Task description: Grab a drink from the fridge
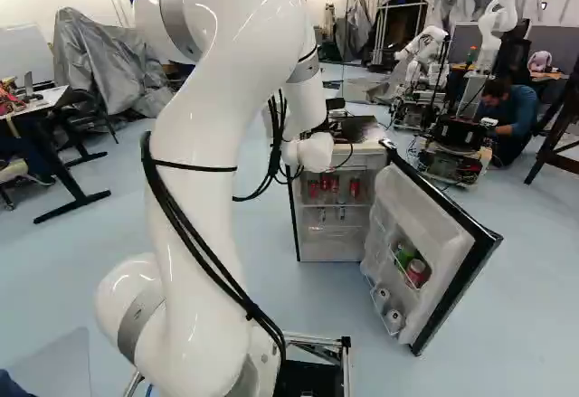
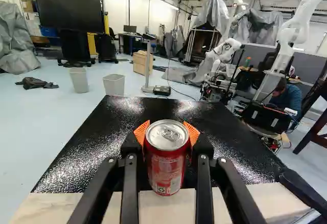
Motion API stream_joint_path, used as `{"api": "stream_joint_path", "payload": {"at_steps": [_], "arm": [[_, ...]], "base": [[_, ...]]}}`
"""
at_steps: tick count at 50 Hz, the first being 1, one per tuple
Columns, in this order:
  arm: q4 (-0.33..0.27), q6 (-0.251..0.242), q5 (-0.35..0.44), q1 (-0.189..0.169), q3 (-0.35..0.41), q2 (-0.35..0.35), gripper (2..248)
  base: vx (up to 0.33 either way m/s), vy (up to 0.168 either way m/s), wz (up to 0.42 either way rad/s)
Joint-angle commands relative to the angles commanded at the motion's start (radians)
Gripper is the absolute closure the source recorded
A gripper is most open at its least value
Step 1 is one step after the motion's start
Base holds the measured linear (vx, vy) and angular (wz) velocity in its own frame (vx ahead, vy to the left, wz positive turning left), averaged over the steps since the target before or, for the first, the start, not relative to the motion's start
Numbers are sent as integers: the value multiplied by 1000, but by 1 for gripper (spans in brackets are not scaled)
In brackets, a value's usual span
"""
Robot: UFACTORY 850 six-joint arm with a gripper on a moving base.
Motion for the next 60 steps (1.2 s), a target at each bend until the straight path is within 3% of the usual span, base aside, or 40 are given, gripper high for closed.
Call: {"api": "stream_joint_path", "payload": {"at_steps": [10,24,25,30,31,35,36,40,41,60], "arm": [[0,75,0,0,0,0,150],[0,93,0,0,0,0,143],[0,93,0,0,0,0,113],[0,93,0,0,0,0,113],[0,93,0,0,0,0,80],[0,93,0,0,3,2,80],[0,93,0,0,6,4,45],[0,93,0,-1,22,17,45],[0,93,0,-1,28,21,9],[0,93,0,-15,135,103,3]], "base": [[0,0,0],[0,0,0],[0,0,0],[0,0,0],[0,0,0],[0,0,0],[0,0,0],[0,0,0],[0,0,0],[0,0,0]]}}
